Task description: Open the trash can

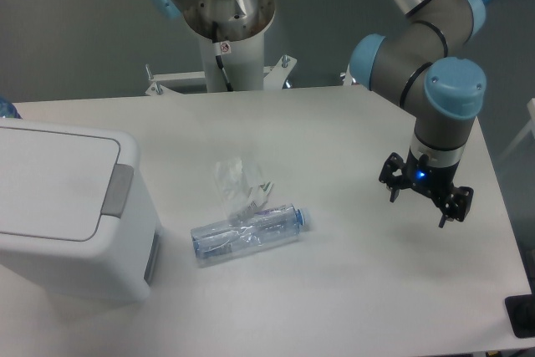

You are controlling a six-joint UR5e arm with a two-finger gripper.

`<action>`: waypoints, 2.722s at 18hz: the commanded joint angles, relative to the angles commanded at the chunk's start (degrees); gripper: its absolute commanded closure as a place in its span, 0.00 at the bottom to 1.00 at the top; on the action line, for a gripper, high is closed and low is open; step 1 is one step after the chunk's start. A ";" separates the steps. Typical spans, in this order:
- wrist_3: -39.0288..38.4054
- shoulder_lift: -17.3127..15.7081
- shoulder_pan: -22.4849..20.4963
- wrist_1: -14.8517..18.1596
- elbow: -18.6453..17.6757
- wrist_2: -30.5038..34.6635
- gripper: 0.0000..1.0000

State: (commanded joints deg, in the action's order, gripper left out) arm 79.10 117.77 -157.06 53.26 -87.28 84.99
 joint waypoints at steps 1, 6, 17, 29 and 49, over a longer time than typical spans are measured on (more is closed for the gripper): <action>0.00 0.00 0.00 0.00 0.00 0.00 0.00; 0.09 -0.44 0.17 -0.09 0.17 -0.26 0.00; -19.93 -2.28 2.45 -0.79 -0.35 -9.31 0.00; -47.60 -10.01 7.46 -0.88 0.17 -27.85 0.00; -58.10 -19.34 23.99 -0.97 -5.89 -27.86 0.00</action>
State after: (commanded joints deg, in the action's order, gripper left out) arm 21.01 98.44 -133.07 52.29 -93.16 57.13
